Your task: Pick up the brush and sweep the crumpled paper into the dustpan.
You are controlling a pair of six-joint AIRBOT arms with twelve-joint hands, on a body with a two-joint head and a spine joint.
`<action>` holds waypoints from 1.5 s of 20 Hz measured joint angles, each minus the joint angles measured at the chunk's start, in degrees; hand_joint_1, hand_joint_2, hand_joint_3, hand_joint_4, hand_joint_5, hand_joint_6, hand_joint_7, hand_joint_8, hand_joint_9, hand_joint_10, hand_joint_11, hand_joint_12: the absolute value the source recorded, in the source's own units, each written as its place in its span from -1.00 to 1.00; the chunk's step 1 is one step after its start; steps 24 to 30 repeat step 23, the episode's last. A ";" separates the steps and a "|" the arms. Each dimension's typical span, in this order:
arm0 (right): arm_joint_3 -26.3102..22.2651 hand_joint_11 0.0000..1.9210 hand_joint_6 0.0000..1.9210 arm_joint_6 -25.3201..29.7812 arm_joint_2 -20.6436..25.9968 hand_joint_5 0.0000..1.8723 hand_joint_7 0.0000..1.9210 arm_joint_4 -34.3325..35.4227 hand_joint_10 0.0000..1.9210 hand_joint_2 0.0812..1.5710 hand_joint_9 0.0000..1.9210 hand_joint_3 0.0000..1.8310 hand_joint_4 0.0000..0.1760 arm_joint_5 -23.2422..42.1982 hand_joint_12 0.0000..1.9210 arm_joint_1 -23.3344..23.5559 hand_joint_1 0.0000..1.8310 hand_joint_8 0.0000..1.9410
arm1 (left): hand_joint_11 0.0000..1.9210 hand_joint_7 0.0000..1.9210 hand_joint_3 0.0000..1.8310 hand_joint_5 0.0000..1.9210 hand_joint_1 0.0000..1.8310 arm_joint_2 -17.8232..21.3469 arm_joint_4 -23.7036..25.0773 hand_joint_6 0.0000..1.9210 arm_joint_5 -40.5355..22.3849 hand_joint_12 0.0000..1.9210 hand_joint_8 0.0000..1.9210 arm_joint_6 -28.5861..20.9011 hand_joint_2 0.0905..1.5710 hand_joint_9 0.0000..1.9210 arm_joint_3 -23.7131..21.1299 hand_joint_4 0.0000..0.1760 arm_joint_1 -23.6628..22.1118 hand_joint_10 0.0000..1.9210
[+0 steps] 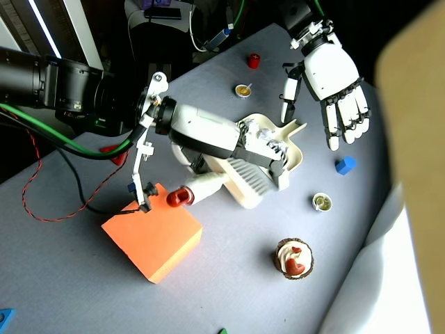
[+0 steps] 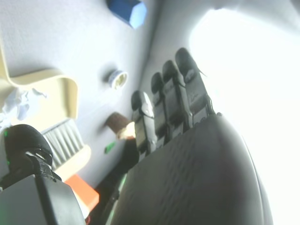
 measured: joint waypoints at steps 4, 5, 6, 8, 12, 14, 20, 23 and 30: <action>-3.56 -1.00 -1.00 -2.05 1.62 -1.00 -1.00 3.08 -1.00 -0.17 -1.00 -0.99 -1.00 0.83 -1.00 1.57 -0.39 -1.00 | -0.87 -0.74 -1.00 -0.65 -0.12 0.28 0.70 -1.00 1.11 -0.72 -1.00 0.00 0.06 -0.78 -0.50 0.37 -2.78 -1.00; -4.22 -1.00 -1.00 -2.45 2.12 -1.00 -1.00 5.29 -1.00 -0.17 -1.00 -0.99 -1.00 1.40 -1.00 1.92 -0.35 -1.00 | -0.89 -0.76 -0.99 -0.67 -0.14 0.31 0.94 -1.00 1.36 -0.73 -1.00 0.00 0.07 -0.79 -0.50 0.38 -2.89 -1.00; -5.22 -1.00 -1.00 -2.67 3.15 -1.00 -1.00 8.13 -1.00 -0.16 -1.00 -0.99 -1.00 2.23 -1.00 2.67 -0.39 -1.00 | -0.87 -0.74 -1.00 -0.67 -0.16 0.31 0.87 -1.00 2.49 -0.72 -0.99 -0.02 0.07 -0.77 -0.50 0.40 -3.32 -0.99; -6.78 -1.00 -1.00 -2.93 5.25 -1.00 -1.00 10.19 -1.00 -0.14 -1.00 -0.99 -1.00 3.98 -1.00 4.33 -0.40 -1.00 | -0.87 -0.76 -1.00 -0.66 -0.12 0.35 0.90 -1.00 2.84 -0.73 -1.00 0.00 0.07 -0.79 -0.57 0.33 -3.74 -1.00; -10.60 -1.00 -1.00 -1.81 12.35 -1.00 -1.00 11.63 -1.00 -0.15 -1.00 -0.99 -1.00 12.02 -1.00 5.75 -0.36 -1.00 | -0.87 -0.74 -0.99 -0.68 -0.17 0.66 0.66 -1.00 3.21 -0.73 -1.00 0.00 0.08 -0.77 -1.90 0.35 -4.63 -1.00; -11.85 -1.00 -1.00 0.48 15.87 -1.00 -1.00 14.60 -1.00 -0.13 -1.00 -0.99 -1.00 16.35 -1.00 5.68 -0.30 -1.00 | -0.89 -0.76 -0.99 -0.70 -0.21 0.70 0.37 -1.00 3.30 -0.74 -1.00 -0.02 0.09 -0.78 -2.21 0.32 -4.61 -1.00; -11.93 -1.00 -1.00 13.16 24.68 -1.00 -1.00 10.82 -1.00 -0.07 -1.00 -0.98 -1.00 27.04 -1.00 5.68 -0.39 -1.00 | -0.88 -0.74 -1.00 -0.72 -0.18 1.53 0.33 -1.00 3.32 -0.74 -0.99 0.00 0.08 -0.76 -3.34 0.19 -5.66 -0.99; -12.85 -1.00 -1.00 25.03 26.12 -1.00 -1.00 -1.18 -1.00 -0.09 -1.00 -0.99 -1.00 29.83 -1.00 5.70 -0.41 -1.00 | -0.90 -0.75 -0.99 -0.74 -0.19 1.73 0.22 -1.00 4.26 -0.75 -1.00 0.66 0.12 -0.75 -3.56 0.12 -6.23 -0.99; -12.85 -1.00 -1.00 25.03 26.12 -1.00 -1.00 -1.18 -1.00 -0.09 -1.00 -0.99 -1.00 29.83 -1.00 5.70 -0.41 -1.00 | -0.90 -0.75 -0.99 -0.74 -0.19 1.73 0.22 -1.00 4.26 -0.75 -1.00 0.66 0.12 -0.75 -3.56 0.12 -6.23 -0.99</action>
